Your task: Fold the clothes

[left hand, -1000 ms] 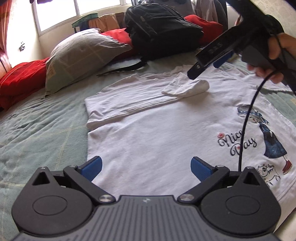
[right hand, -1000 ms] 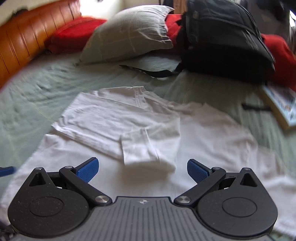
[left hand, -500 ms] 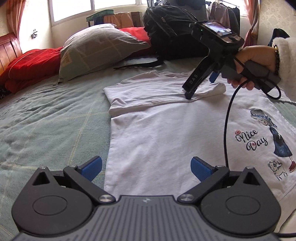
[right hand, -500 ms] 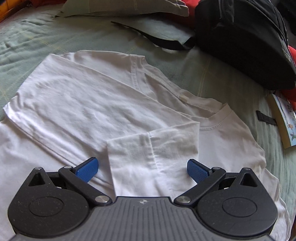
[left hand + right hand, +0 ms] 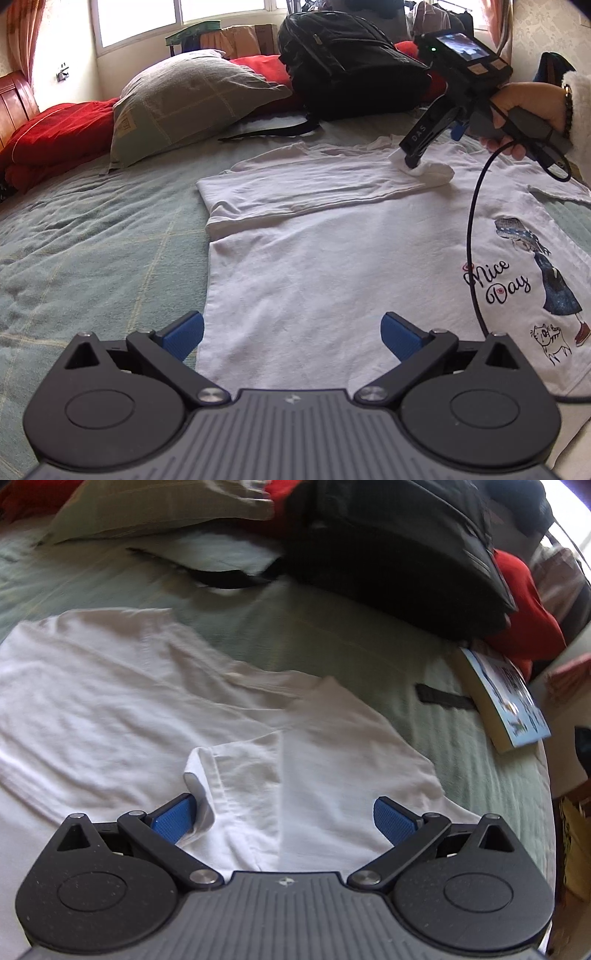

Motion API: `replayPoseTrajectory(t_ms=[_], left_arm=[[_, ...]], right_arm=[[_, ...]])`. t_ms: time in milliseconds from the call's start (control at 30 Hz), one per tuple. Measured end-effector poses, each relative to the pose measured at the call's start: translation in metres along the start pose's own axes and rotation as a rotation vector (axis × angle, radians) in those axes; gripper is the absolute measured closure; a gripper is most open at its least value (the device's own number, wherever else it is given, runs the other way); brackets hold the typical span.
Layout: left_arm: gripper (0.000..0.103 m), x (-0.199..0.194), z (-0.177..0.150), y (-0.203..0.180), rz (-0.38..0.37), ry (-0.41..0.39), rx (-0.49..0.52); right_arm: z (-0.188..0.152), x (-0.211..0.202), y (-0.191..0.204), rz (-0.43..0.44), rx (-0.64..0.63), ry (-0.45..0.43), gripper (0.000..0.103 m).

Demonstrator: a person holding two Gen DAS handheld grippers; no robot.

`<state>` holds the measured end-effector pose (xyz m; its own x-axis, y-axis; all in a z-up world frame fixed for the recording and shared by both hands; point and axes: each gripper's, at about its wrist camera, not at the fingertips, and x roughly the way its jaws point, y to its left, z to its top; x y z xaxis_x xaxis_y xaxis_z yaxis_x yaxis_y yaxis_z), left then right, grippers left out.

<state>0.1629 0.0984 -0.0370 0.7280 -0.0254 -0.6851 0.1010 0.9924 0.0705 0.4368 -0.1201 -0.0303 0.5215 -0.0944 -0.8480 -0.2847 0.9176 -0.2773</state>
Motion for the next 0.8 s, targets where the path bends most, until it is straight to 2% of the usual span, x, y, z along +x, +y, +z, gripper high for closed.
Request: replayPoseTrajectory(t_ms=[133,300,400,567,700,800], left_arm=[[0.001,0.002,0.002,0.0,0.008,0.005,-0.004],[0.001,0.002,0.004,-0.004,0.007,0.003,0.006],[0.001,0.002,0.006,-0.007,0.005,0.001,0.012],[0.001,0.002,0.008,-0.011,0.004,-0.001,0.021],[0.001,0.002,0.008,-0.011,0.006,0.001,0.024],[0.001,0.001,0.008,-0.012,0.008,0.001,0.026]], right_arm=[[-0.004,0.004,-0.023,-0.012,0.047,0.005,0.0],[-0.011,0.004,-0.056,-0.073,0.114,0.009,0.0],[-0.013,-0.008,-0.061,-0.03,0.133,-0.02,0.0],[-0.004,-0.028,-0.02,0.145,0.039,-0.047,0.0],[0.003,-0.015,0.028,0.155,-0.087,-0.005,0.0],[0.002,0.004,0.046,0.128,-0.14,0.042,0.0]])
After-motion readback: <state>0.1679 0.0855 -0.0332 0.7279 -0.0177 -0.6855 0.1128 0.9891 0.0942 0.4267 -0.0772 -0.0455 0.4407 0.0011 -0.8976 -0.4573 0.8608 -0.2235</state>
